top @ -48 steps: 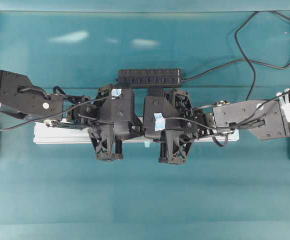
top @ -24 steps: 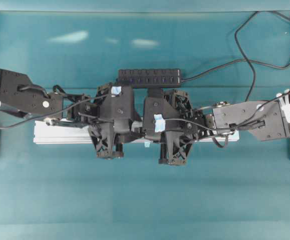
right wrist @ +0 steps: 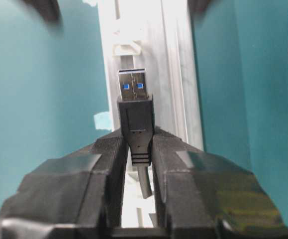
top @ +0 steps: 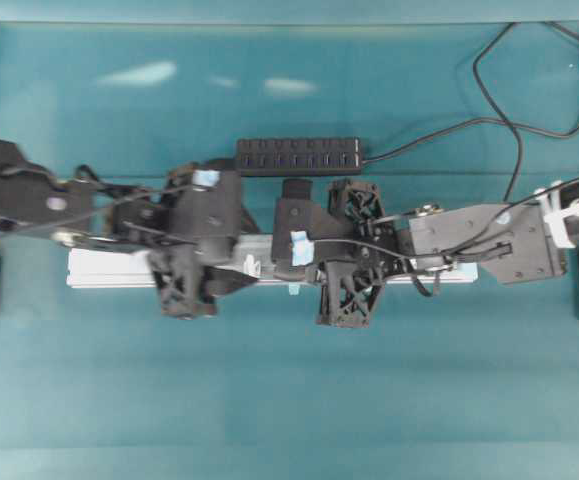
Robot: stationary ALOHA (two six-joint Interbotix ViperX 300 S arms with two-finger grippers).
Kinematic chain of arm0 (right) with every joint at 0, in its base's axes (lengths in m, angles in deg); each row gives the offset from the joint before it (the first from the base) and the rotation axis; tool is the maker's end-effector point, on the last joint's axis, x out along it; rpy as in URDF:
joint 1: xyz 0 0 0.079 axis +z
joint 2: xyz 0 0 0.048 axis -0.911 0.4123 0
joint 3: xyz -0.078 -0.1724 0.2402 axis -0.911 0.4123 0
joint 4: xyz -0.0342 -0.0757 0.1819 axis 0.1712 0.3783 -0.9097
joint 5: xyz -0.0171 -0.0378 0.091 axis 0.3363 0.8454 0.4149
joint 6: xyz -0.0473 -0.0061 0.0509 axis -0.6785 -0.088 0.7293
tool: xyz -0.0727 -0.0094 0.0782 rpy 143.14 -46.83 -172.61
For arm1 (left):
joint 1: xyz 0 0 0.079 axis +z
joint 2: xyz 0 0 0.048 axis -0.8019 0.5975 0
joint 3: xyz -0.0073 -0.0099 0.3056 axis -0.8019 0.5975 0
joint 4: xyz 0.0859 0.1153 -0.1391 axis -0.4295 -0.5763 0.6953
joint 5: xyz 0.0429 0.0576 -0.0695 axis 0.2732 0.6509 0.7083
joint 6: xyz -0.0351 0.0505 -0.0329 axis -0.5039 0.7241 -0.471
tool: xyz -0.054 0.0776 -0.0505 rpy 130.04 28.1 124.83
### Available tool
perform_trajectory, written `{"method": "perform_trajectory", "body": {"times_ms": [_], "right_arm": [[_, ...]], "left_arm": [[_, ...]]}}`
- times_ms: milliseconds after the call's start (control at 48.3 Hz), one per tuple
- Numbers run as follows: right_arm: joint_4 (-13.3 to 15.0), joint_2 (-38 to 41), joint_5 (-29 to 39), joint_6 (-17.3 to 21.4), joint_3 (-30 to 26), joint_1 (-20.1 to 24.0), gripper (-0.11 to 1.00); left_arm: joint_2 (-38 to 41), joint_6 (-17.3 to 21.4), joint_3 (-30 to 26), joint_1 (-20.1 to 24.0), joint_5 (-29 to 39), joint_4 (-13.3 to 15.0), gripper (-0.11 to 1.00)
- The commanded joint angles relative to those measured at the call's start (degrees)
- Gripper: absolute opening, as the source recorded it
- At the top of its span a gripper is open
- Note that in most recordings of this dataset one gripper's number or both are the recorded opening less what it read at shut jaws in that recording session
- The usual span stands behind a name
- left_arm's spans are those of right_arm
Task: Pass the USB cable through three rings with both arms.
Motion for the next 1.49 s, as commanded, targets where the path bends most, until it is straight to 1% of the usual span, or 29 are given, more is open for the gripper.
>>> {"method": "perform_trajectory", "body": {"times_ms": [0, 186, 352, 601, 1118, 1470], "right_arm": [[0.2, 0.6, 0.3, -0.3, -1.4, 0.2, -0.06], [0.0, 3.1, 1.3, -0.3, -2.9, 0.2, -0.06], [0.0, 5.1, 3.8, -0.4, -4.7, -0.1, -0.07], [0.1, 7.3, 4.4, -0.4, -7.1, -0.4, -0.07], [0.1, 9.4, 4.2, -0.5, -9.6, -0.5, -0.07], [0.1, 9.3, 4.7, -0.5, -9.0, 0.3, -0.07]], "left_arm": [[-4.2, -0.1, 1.0, 0.3, 0.4, 0.0, 0.81], [-10.5, -0.1, 5.2, 0.6, 1.3, -0.1, 0.81], [-14.6, -0.1, 8.2, 0.9, 1.3, 0.0, 0.81], [-18.8, -0.2, 10.7, 1.3, 1.4, -0.1, 0.81], [-19.9, -0.2, 11.4, 1.9, 1.3, -0.1, 0.8], [-19.8, -0.2, 11.4, 2.4, 1.3, -0.1, 0.8]]}}
